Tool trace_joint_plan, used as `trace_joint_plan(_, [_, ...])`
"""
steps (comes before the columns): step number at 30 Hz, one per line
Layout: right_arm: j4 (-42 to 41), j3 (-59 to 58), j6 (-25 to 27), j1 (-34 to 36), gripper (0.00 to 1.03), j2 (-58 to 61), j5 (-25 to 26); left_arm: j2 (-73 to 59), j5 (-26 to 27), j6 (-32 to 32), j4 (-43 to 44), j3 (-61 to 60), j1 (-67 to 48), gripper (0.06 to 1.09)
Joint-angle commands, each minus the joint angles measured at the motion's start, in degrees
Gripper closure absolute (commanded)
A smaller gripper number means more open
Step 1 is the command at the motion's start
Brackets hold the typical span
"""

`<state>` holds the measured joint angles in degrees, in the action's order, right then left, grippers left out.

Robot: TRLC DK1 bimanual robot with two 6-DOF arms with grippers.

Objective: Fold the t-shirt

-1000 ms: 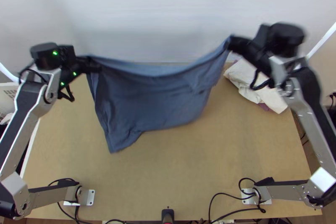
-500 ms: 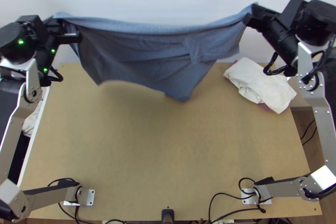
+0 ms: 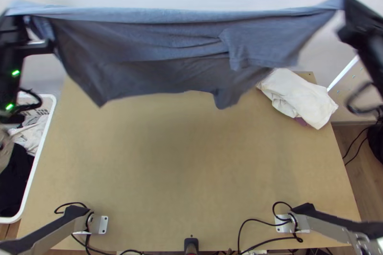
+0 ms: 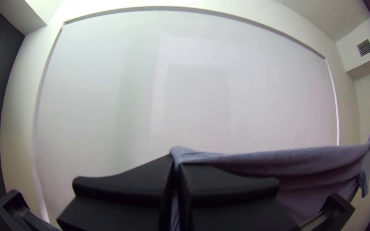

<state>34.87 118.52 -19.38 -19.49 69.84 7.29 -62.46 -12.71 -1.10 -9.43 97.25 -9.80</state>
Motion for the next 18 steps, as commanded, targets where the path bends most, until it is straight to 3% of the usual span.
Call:
trace_joint_plan(1, [2.39, -1.45, 1.71, -0.64, 1.00, -5.95, 1.06, 5.06, -0.91, -0.30, 1.52, -1.19, -0.74, 1.05])
trace_joint_plan(6, [8.19, -1.71, 4.87, -1.78, 1.00, -11.48, 1.15, 11.66, -0.83, 1.63, 0.99, -4.26, -1.97, 1.05])
trace_joint_plan(18, [24.37, -11.03, 3.91, -2.58, 1.00, -22.38, 0.80, 25.98, -0.91, 8.14, -8.15, -20.70, -2.33, 1.05])
